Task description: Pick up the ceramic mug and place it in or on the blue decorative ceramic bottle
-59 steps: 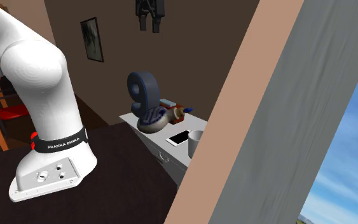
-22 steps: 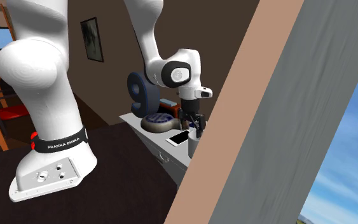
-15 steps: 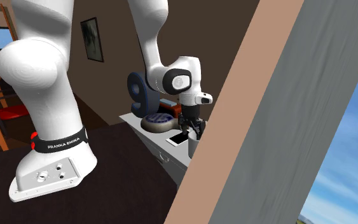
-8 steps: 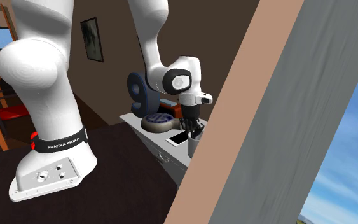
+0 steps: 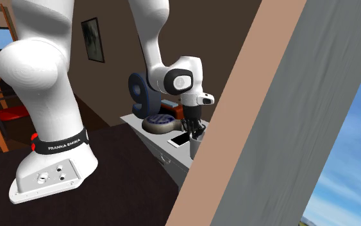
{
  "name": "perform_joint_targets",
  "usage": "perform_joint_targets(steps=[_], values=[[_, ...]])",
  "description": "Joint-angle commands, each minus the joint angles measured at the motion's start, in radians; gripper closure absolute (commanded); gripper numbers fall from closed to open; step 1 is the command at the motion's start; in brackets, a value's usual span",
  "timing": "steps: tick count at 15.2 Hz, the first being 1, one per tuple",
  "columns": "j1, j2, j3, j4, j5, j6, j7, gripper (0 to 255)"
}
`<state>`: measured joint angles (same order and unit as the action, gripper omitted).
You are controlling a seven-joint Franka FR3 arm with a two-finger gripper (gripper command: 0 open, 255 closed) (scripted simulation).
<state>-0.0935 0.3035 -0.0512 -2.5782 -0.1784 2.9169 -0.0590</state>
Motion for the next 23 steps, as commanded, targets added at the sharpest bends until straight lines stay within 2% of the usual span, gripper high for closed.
perform_joint_targets(steps=[1, 23], values=[[-0.004, -0.026, 0.005, -0.004, 0.005, -0.022, -0.006, 255], [-0.015, -0.359, 0.031, -0.013, 0.074, -0.345, -0.072, 255]])
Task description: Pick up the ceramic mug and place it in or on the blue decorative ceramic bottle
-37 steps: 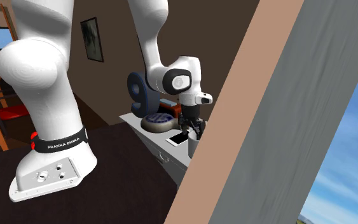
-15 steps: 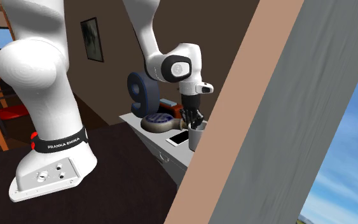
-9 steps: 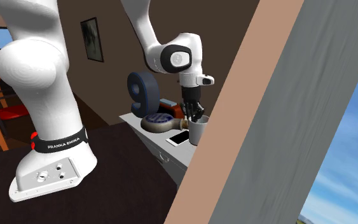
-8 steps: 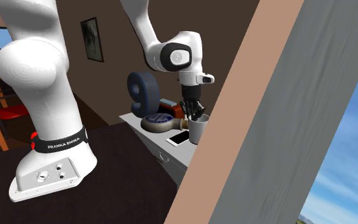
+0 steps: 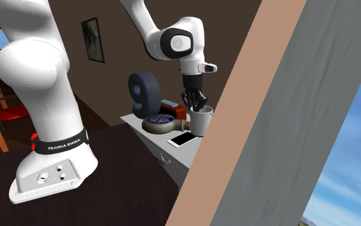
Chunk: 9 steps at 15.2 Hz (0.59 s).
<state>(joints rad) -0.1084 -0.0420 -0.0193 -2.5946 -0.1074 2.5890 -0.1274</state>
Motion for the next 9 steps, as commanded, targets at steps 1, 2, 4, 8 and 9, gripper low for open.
perform_joint_targets(steps=[1, 2, 4, 8, 9], values=[[0.0, -0.027, 0.0, 0.006, 0.004, -0.032, -0.006, 255], [0.001, -0.039, 0.0, 0.008, 0.006, -0.048, -0.008, 255], [0.001, -0.064, 0.0, 0.015, 0.01, -0.079, -0.011, 255], [0.003, -0.11, 0.0, 0.031, 0.016, -0.141, -0.018, 255], [0.003, -0.121, 0.0, 0.035, 0.017, -0.156, -0.019, 255]])
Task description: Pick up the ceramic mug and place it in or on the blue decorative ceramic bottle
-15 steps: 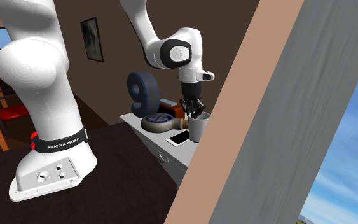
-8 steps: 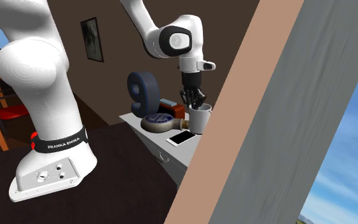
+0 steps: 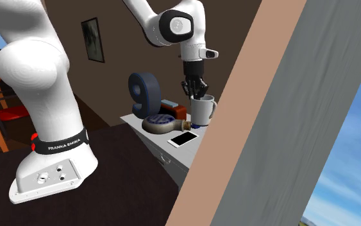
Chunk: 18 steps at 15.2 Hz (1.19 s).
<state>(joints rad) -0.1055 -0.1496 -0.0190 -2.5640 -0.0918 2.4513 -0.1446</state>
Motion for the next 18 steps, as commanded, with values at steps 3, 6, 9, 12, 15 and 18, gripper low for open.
perform_joint_targets(steps=[3, 6, 9, 12, 15, 18], values=[[0.002, -0.044, 0.0, 0.02, 0.005, -0.064, -0.006, 255], [0.003, -0.073, 0.0, 0.037, 0.009, -0.11, -0.01, 255], [0.003, -0.099, 0.001, 0.055, 0.011, -0.154, -0.013, 255], [0.04, -0.125, 0.052, 0.04, 0.026, -0.169, 0.063, 255], [0.078, -0.141, 0.105, 0.036, 0.044, -0.185, 0.14, 255], [0.115, -0.147, 0.159, 0.042, 0.062, -0.201, 0.216, 255]])
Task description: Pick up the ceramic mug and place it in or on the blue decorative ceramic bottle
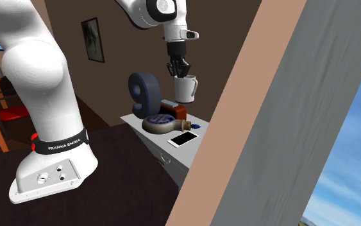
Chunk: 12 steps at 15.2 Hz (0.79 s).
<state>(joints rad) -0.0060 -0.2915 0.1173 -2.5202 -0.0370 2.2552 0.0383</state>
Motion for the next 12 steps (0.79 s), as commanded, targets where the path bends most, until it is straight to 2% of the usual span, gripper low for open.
perform_joint_targets(steps=[1, 12], values=[[0.028, -0.004, 0.04, 0.003, 0.013, -0.01, 0.059, 255], [0.14, 0.073, 0.227, 0.127, 0.044, -0.068, 0.338, 255]])
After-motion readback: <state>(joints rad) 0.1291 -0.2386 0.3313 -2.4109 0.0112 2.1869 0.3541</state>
